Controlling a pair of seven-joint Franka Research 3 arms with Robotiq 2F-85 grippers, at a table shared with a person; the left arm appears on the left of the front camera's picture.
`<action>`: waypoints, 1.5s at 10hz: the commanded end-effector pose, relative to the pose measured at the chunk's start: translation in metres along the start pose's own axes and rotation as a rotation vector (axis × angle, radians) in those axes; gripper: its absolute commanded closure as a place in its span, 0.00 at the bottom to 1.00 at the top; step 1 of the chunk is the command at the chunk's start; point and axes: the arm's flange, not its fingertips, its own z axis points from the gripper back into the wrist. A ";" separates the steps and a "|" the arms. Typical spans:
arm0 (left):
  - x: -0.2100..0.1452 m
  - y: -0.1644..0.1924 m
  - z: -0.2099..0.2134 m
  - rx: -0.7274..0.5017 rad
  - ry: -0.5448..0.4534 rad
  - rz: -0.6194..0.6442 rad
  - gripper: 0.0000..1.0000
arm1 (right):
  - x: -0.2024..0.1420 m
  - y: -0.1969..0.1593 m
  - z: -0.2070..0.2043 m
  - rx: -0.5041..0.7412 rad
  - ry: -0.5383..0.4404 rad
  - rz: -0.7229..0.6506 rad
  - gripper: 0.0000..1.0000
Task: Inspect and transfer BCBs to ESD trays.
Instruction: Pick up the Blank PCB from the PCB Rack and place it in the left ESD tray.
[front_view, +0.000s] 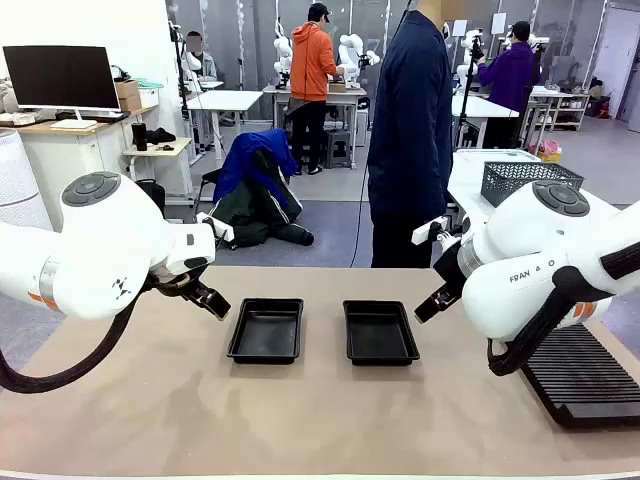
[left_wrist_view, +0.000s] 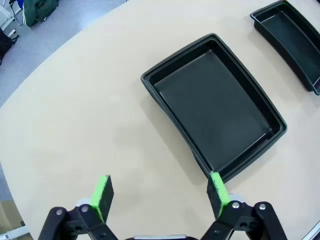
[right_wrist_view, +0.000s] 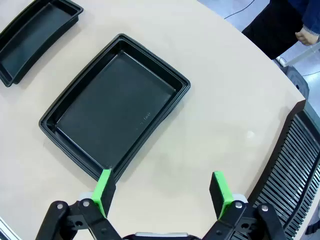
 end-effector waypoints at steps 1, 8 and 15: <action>0.000 0.000 0.000 0.000 0.000 0.000 0.00 | 0.000 0.000 0.000 0.000 0.000 0.000 0.00; 0.000 0.000 0.000 0.000 0.000 0.000 0.00 | 0.000 0.000 0.000 0.000 0.000 0.000 0.00; 0.013 0.041 0.200 -0.446 0.073 0.154 0.00 | 0.013 -0.065 0.182 0.195 0.091 -0.158 0.12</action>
